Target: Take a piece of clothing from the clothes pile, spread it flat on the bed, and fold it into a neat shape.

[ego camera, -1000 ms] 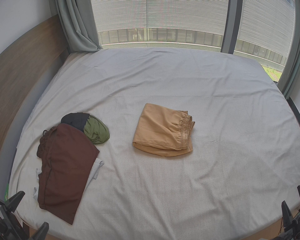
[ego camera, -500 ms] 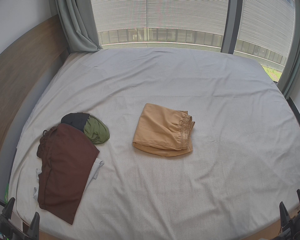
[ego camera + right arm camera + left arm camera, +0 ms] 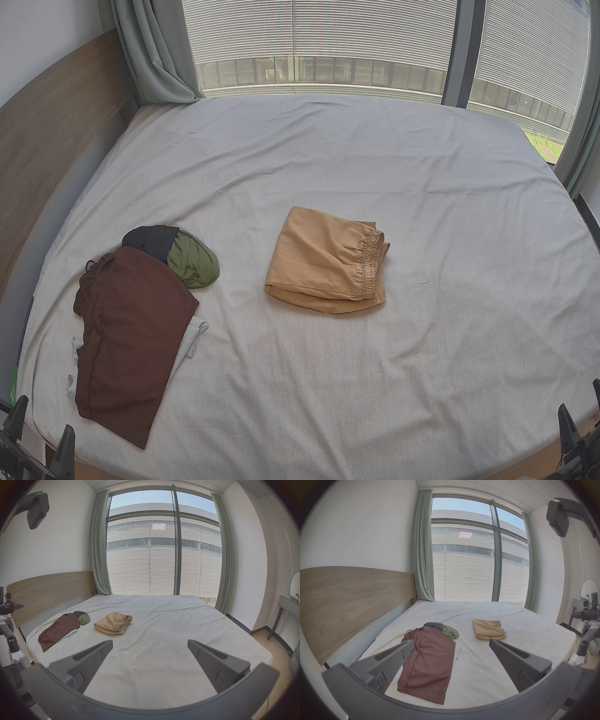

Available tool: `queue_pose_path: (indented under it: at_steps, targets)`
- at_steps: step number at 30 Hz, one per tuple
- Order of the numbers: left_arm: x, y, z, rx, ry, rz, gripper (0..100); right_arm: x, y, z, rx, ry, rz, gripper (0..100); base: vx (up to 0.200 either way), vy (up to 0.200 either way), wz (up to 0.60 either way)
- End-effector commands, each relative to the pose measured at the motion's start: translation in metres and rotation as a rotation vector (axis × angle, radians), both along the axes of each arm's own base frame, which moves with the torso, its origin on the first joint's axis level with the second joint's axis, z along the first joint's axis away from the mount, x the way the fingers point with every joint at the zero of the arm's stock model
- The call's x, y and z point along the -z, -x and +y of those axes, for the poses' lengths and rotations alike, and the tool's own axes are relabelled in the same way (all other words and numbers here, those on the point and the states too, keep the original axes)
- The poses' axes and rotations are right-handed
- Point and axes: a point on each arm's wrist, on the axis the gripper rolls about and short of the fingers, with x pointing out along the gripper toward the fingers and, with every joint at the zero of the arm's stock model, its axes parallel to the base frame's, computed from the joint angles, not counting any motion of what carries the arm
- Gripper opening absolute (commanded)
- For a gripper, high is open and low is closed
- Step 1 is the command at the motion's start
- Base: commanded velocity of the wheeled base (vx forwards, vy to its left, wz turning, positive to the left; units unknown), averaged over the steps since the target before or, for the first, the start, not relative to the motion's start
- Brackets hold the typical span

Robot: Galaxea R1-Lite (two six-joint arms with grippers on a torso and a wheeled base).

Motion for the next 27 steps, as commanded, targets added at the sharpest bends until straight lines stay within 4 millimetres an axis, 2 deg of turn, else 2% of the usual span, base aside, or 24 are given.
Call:
queue_pose_path:
  at_steps: [1, 5, 8, 27]
  targets:
    - [0.0065, 0.0001, 0.0007, -0.016, 0.005, 0.014, 100, 0.0046, -0.0006, 0.0, 0.004, -0.004, 0.003, 100, 0.0, 0.0, 0.0]
    - [0.0066, 0.0001, 0.0013, -0.043, -0.006, 0.015, 100, 0.0048, -0.0006, 0.0001, 0.002, -0.004, 0.005, 100, 0.0, 0.0, 0.0]
    - [0.0137, 0.0, 0.0034, -0.138, -0.016, 0.079, 100, 0.0046, -0.0006, 0.0001, 0.002, -0.004, 0.003, 100, 0.0, 0.0, 0.0]
    - [0.0123, -0.0001, 0.0025, -0.098, -0.018, 0.065, 100, 0.0048, -0.0006, 0.0, 0.001, -0.006, 0.005, 100, 0.0, 0.0, 0.0]
